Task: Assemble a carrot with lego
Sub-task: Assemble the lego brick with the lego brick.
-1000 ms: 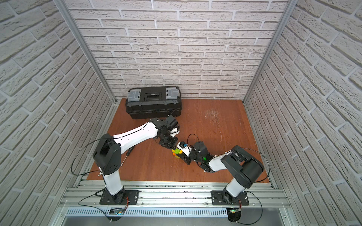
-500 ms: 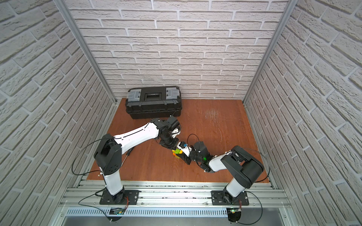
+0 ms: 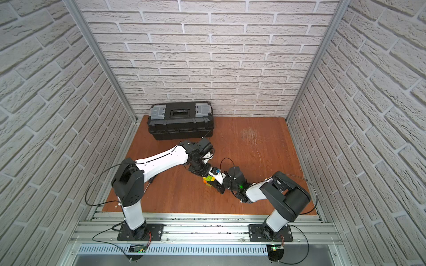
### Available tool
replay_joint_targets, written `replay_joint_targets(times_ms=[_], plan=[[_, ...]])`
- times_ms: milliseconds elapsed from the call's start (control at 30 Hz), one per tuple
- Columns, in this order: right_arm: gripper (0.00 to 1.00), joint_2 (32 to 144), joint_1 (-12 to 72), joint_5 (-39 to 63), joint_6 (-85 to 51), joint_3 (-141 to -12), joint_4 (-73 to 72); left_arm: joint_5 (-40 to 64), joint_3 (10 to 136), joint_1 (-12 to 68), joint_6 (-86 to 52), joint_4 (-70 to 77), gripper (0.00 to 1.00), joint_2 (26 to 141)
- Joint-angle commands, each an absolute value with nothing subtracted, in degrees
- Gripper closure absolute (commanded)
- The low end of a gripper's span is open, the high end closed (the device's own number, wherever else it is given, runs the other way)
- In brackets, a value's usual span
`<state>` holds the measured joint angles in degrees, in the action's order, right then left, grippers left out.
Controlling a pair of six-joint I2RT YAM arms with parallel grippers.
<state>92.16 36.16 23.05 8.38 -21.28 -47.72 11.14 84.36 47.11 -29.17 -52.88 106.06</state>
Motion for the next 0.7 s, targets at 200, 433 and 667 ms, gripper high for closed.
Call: replay_joint_targets(times_ms=[200, 433, 667], plan=[[0.87, 91.9, 36.7, 23.7, 6.5, -22.5, -46.4, 8.0, 81.7, 49.0, -32.6, -48.0, 0.02, 106.1], [0.85, 90.5, 36.7, 24.2, 5.0, -24.9, -40.9, 0.7, 80.8, 46.6, -35.7, -44.2, 0.02, 94.0], [0.85, 90.2, 36.7, 24.9, 3.8, -27.7, -36.8, -1.7, 74.0, 40.9, -40.9, -36.5, 0.02, 75.9]])
